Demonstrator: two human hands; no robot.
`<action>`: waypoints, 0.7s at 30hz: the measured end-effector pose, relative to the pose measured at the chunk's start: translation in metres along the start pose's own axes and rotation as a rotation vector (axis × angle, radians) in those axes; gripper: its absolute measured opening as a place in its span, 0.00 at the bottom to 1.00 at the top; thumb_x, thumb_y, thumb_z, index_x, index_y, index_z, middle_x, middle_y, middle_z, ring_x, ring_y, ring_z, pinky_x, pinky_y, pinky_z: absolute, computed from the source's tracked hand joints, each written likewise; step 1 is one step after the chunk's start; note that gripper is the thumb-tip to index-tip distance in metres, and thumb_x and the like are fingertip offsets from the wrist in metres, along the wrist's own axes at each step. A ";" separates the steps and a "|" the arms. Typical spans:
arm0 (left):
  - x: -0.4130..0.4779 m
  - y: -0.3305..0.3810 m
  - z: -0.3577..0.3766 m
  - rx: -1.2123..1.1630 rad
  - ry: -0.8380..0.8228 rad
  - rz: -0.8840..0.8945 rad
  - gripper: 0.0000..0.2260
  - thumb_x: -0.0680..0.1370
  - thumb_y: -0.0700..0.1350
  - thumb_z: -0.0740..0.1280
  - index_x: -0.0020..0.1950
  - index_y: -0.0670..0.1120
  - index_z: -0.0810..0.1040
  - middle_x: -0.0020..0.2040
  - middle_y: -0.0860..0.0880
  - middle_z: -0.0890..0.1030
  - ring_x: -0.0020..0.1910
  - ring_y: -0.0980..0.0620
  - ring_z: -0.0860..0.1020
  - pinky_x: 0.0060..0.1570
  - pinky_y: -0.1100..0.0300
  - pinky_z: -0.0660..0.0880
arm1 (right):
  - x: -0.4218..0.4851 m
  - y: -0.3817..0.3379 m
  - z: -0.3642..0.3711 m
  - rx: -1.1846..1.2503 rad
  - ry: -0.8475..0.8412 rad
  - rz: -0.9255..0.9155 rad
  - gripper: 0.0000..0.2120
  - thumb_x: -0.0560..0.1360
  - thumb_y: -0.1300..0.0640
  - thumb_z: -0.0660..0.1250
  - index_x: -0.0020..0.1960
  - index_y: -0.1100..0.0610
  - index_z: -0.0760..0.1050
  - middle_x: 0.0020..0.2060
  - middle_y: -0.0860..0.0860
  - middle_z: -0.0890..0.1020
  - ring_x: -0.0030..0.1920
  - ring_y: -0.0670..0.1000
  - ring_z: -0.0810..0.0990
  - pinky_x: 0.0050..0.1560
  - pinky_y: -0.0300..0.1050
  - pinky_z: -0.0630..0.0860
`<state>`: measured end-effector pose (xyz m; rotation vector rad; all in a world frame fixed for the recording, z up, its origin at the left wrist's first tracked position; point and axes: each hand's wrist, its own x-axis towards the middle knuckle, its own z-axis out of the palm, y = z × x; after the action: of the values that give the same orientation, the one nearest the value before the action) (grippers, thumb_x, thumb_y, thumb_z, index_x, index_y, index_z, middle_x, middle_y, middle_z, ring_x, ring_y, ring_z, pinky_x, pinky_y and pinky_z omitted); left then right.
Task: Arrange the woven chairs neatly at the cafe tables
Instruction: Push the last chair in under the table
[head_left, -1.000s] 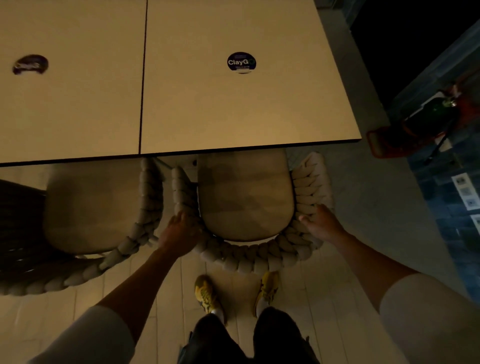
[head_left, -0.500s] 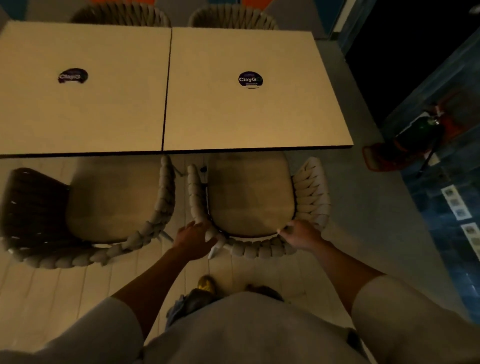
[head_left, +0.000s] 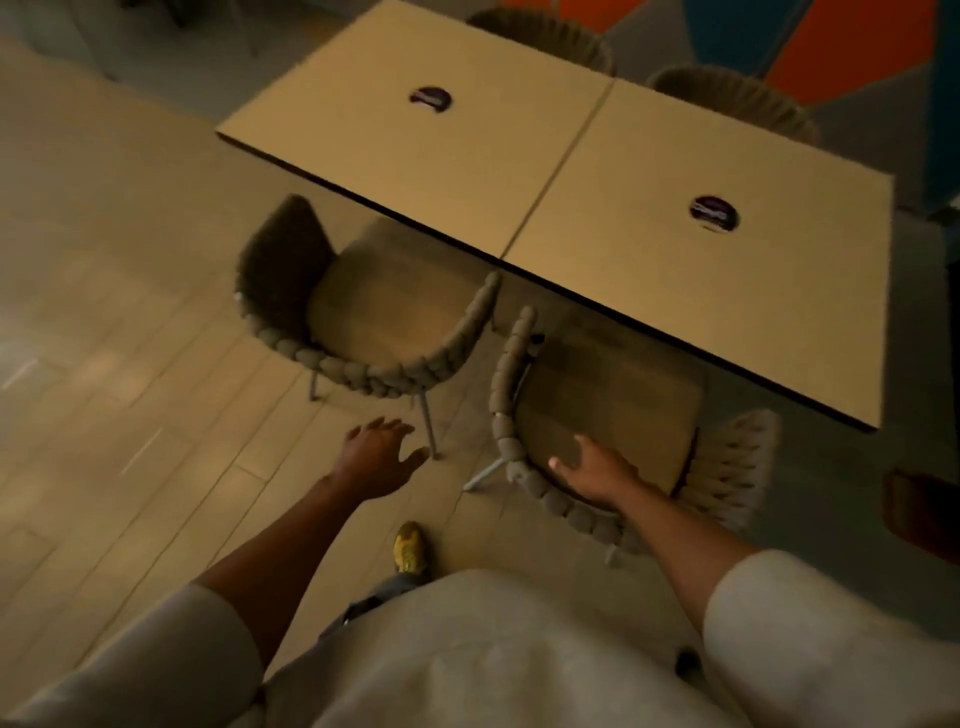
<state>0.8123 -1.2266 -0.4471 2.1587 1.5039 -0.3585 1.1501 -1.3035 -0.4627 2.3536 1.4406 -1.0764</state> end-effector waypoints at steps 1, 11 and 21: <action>-0.010 -0.012 -0.002 -0.016 0.010 -0.033 0.30 0.80 0.68 0.55 0.76 0.52 0.69 0.78 0.51 0.68 0.78 0.45 0.63 0.75 0.42 0.62 | -0.003 -0.017 0.001 -0.002 0.002 -0.027 0.45 0.74 0.29 0.61 0.82 0.51 0.53 0.79 0.55 0.63 0.76 0.60 0.65 0.74 0.60 0.65; -0.046 -0.119 -0.046 -0.084 0.167 -0.161 0.32 0.80 0.69 0.56 0.76 0.50 0.69 0.74 0.48 0.73 0.73 0.46 0.70 0.71 0.44 0.69 | -0.001 -0.161 0.017 0.062 0.006 -0.174 0.47 0.75 0.33 0.66 0.83 0.55 0.50 0.80 0.58 0.60 0.78 0.61 0.63 0.75 0.56 0.65; -0.028 -0.244 -0.101 -0.073 0.160 -0.042 0.32 0.80 0.67 0.58 0.77 0.47 0.66 0.72 0.44 0.75 0.69 0.44 0.74 0.65 0.47 0.73 | -0.007 -0.254 0.059 0.217 0.150 0.056 0.45 0.78 0.29 0.56 0.83 0.56 0.49 0.81 0.58 0.57 0.79 0.62 0.58 0.77 0.57 0.60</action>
<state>0.5690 -1.1280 -0.4057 2.1441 1.6245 -0.1455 0.9081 -1.2066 -0.4479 2.6599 1.3561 -1.1139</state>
